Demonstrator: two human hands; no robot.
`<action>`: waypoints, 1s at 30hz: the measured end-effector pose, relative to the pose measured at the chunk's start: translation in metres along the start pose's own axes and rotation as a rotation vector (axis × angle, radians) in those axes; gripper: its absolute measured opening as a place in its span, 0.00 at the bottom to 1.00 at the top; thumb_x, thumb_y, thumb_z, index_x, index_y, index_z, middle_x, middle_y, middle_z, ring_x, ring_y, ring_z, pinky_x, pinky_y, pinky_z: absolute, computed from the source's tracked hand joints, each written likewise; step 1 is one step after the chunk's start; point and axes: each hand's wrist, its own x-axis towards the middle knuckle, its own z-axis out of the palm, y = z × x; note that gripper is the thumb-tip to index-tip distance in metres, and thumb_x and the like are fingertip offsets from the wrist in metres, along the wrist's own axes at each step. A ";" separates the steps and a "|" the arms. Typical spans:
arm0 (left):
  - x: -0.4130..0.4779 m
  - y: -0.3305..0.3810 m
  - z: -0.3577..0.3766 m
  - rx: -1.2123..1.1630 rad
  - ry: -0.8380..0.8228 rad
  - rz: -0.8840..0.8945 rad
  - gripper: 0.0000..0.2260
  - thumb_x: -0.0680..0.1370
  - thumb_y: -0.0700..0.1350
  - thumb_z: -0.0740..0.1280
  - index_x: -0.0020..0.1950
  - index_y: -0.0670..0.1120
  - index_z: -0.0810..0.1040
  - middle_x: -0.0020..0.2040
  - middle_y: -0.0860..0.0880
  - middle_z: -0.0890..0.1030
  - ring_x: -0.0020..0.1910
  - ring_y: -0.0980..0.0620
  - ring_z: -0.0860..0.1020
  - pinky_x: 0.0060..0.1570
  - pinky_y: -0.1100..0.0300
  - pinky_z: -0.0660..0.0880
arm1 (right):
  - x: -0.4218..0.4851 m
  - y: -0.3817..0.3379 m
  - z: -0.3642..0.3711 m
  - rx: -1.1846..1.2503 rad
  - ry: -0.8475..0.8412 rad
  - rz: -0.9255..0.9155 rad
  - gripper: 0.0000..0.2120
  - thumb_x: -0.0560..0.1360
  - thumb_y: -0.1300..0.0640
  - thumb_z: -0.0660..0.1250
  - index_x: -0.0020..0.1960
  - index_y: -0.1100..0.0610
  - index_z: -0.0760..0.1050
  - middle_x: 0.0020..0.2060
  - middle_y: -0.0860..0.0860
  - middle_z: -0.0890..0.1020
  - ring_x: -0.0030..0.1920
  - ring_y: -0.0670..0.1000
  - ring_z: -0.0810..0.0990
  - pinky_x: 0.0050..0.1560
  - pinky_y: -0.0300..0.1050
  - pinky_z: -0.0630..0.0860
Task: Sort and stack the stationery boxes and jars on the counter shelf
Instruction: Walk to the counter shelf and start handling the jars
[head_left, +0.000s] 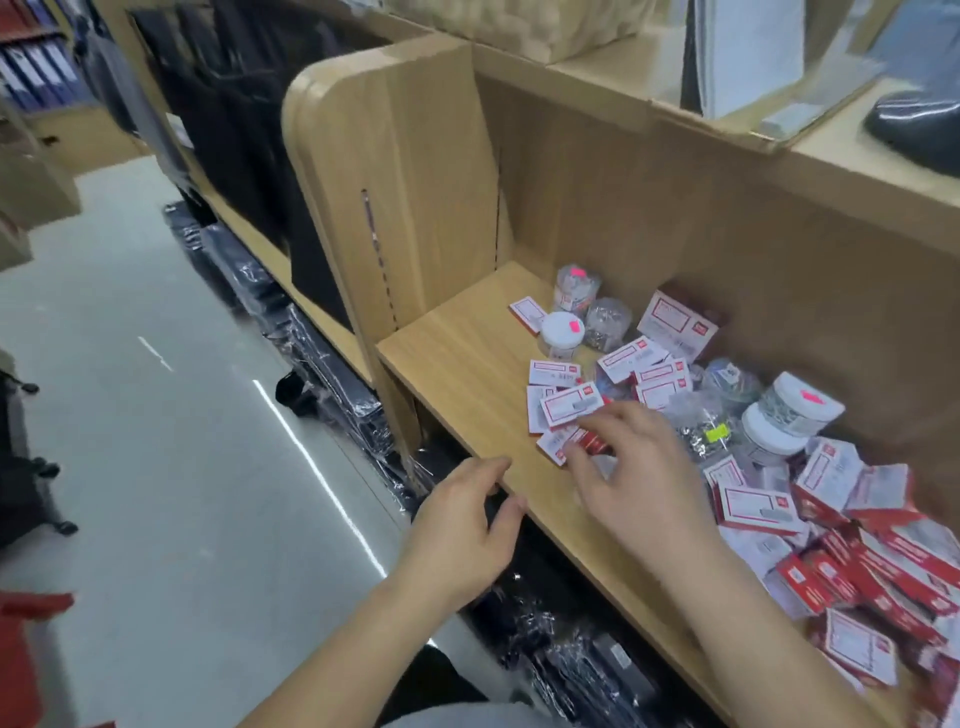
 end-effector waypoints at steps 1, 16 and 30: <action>0.010 -0.002 0.002 -0.032 -0.010 0.020 0.22 0.80 0.55 0.65 0.72 0.49 0.75 0.61 0.57 0.78 0.58 0.60 0.78 0.60 0.56 0.77 | 0.005 0.005 0.003 -0.027 -0.019 0.033 0.13 0.73 0.47 0.71 0.56 0.50 0.83 0.52 0.47 0.80 0.56 0.54 0.78 0.52 0.51 0.78; 0.144 -0.011 0.010 0.121 -0.254 0.739 0.25 0.76 0.41 0.71 0.73 0.44 0.74 0.78 0.43 0.67 0.76 0.41 0.67 0.70 0.46 0.70 | -0.019 0.009 -0.007 0.034 0.246 0.554 0.12 0.71 0.55 0.76 0.55 0.52 0.84 0.52 0.45 0.81 0.54 0.49 0.80 0.54 0.44 0.76; 0.118 0.033 0.025 0.272 -0.403 0.937 0.17 0.68 0.56 0.73 0.53 0.49 0.79 0.48 0.51 0.78 0.49 0.46 0.74 0.46 0.50 0.76 | -0.050 0.018 0.001 -0.155 0.166 0.610 0.25 0.62 0.51 0.77 0.59 0.46 0.81 0.56 0.43 0.81 0.57 0.52 0.75 0.50 0.46 0.78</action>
